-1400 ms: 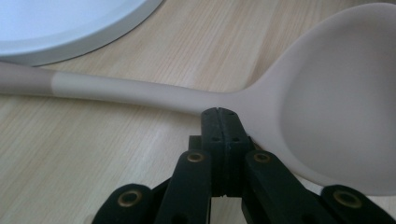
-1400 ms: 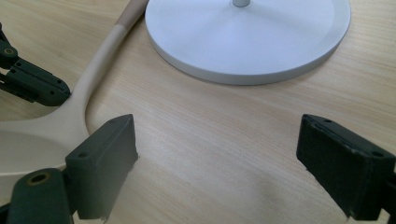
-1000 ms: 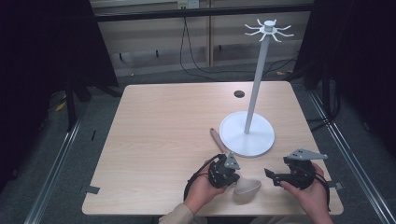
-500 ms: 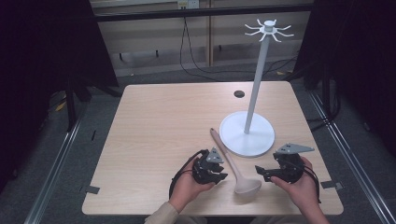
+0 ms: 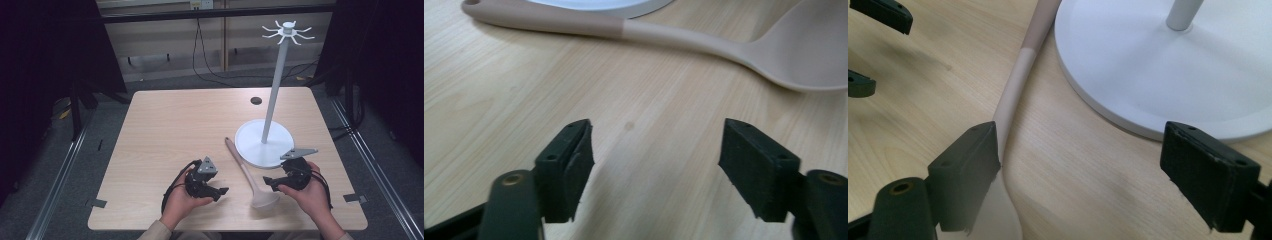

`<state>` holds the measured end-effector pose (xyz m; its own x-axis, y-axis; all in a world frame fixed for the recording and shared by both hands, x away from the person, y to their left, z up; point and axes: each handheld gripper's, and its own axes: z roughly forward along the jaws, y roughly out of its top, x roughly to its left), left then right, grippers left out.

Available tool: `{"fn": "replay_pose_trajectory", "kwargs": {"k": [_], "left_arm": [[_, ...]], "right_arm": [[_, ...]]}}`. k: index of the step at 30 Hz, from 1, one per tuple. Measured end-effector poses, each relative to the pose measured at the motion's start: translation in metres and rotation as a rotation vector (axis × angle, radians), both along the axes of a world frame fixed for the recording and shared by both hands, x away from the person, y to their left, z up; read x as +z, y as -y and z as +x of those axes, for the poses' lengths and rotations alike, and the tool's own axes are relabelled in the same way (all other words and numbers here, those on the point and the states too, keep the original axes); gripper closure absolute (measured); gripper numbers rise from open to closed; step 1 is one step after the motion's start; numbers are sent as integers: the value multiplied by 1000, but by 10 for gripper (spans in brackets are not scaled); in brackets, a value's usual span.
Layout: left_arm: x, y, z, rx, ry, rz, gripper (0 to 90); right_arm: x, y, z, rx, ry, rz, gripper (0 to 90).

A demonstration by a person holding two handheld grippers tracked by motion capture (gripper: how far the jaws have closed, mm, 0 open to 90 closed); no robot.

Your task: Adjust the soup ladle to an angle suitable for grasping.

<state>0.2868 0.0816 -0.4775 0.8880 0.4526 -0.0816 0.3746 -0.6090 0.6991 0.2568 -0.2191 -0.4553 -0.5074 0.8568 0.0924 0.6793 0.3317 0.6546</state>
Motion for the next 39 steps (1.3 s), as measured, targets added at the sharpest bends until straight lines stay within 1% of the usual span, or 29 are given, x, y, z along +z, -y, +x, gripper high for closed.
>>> {"fn": "replay_pose_trajectory", "kwargs": {"k": [1, 2, 3, 4, 6, 7, 8, 9, 12, 13, 14, 15, 16, 18, 21, 22, 23, 24, 25, 26, 28, 29, 32, 33, 34, 36, 37, 38, 39], "left_arm": [[-1, -1, 0, 10, 5, 5, 220], [-1, -1, 0, 10, 5, 5, 211], [-2, -2, 1, 13, 7, -6, 211], [-2, -3, 1, 15, 9, 5, 188], [-2, -3, 1, 18, 11, 7, 180], [-2, -4, 1, 18, 13, 7, 163], [-3, -5, 1, 23, 13, 0, 158], [-2, -6, 2, 24, 13, 15, 150], [-4, -8, 3, 38, 8, 5, 132], [-4, -9, 3, 39, 4, 0, 132], [-3, -11, 3, 40, 0, 14, 129], [-4, -11, 4, 39, 3, 10, 127], [-5, -11, 4, 42, 6, 0, 127], [-5, -12, 4, 43, 6, 5, 127], [-5, -12, 3, 42, 6, 9, 127], [-5, -12, 3, 39, 7, 19, 127], [-5, -12, 3, 39, 7, 19, 127], [-6, -12, 3, 42, 12, 9, 126], [-6, -12, 3, 42, 12, 9, 126], [-7, -11, 2, 46, 6, 2, 126], [-7, -12, 3, 43, 8, 7, 126], [-6, -12, 3, 42, 11, 10, 126], [-6, -13, 4, 45, 11, 10, 127], [-6, -14, 4, 49, 8, 18, 127], [-6, -14, 4, 53, 9, 11, 127], [-6, -15, 4, 55, 5, 16, 130], [-6, -16, 4, 58, 6, 7, 130], [-5, -17, 4, 55, 6, 23, 130], [-5, -17, 4, 57, 8, 19, 131]], "right_arm": [[0, -3, 2, 7, -9, -4, 169], [0, -5, 3, 7, -13, 0, 172], [0, -5, 3, 7, -13, 0, 172], [0, -10, 6, 15, -24, -8, 184], [1, -12, 7, 16, -28, -8, 190], [1, -17, 10, 22, -46, 4, 196], [1, -19, 12, 29, -53, 3, 201], [1, -21, 13, 31, -57, 8, 208], [1, -29, 16, 38, -78, -14, 230], [1, -29, 16, 38, -78, -14, 230], [0, -32, 18, 48, -85, -16, 244], [0, -37, 20, 51, -98, -16, 269], [0, -37, 20, 51, -98, -16, 269], [-1, -42, 23, 52, -105, -22, 271], [-2, -48, 27, 48, -120, -34, 294], [-3, -50, 30, 45, -128, -35, 309], [-3, -50, 30, 45, -128, -35, 309], [-4, -52, 32, 38, -143, -28, 336], [-4, -52, 32, 38, -143, -28, 336], [-5, -54, 34, 36, -149, -29, 360], [-5, -54, 35, 36, -151, -28, 367], [-5, -57, 37, 29, -161, -31, 390], [-5, -60, 39, 25, -170, -32, 418], [-5, -61, 41, 24, -174, -32, 425], [-5, -63, 42, 20, -175, -35, 431], [-5, -66, 44, 14, -184, -38, 447], [-6, -67, 45, 16, -183, -37, 454], [-6, -68, 46, 20, -186, -42, 460], [-8, -72, 48, 11, -191, -37, 468]]}}
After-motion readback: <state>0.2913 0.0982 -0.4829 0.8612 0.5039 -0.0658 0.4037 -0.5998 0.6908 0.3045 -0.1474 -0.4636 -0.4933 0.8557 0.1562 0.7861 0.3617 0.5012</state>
